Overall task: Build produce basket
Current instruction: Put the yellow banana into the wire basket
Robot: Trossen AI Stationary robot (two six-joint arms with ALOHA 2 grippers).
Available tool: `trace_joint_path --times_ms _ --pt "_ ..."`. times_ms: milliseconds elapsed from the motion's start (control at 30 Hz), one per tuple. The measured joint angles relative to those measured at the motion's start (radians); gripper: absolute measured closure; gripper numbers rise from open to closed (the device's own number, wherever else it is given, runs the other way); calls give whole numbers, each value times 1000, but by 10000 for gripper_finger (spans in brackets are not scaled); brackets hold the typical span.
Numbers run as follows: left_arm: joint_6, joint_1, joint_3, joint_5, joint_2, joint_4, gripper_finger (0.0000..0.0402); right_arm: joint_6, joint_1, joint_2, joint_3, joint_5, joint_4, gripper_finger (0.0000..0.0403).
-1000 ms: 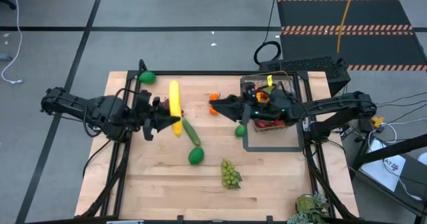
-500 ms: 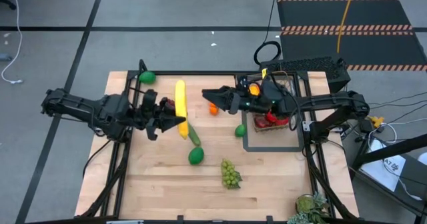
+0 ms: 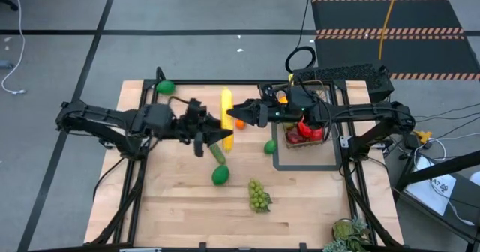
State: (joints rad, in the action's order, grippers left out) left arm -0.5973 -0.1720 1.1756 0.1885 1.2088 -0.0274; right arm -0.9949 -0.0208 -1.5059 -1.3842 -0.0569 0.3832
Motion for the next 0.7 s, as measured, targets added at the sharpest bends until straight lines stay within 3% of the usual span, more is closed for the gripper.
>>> trace_joint_path --times_ms 233,700 --pt "28 64 111 -108 82 128 252 13 -19 0 0 0 -1 87" --pt "73 127 127 -116 71 206 252 45 -85 19 1 -28 -21 189"
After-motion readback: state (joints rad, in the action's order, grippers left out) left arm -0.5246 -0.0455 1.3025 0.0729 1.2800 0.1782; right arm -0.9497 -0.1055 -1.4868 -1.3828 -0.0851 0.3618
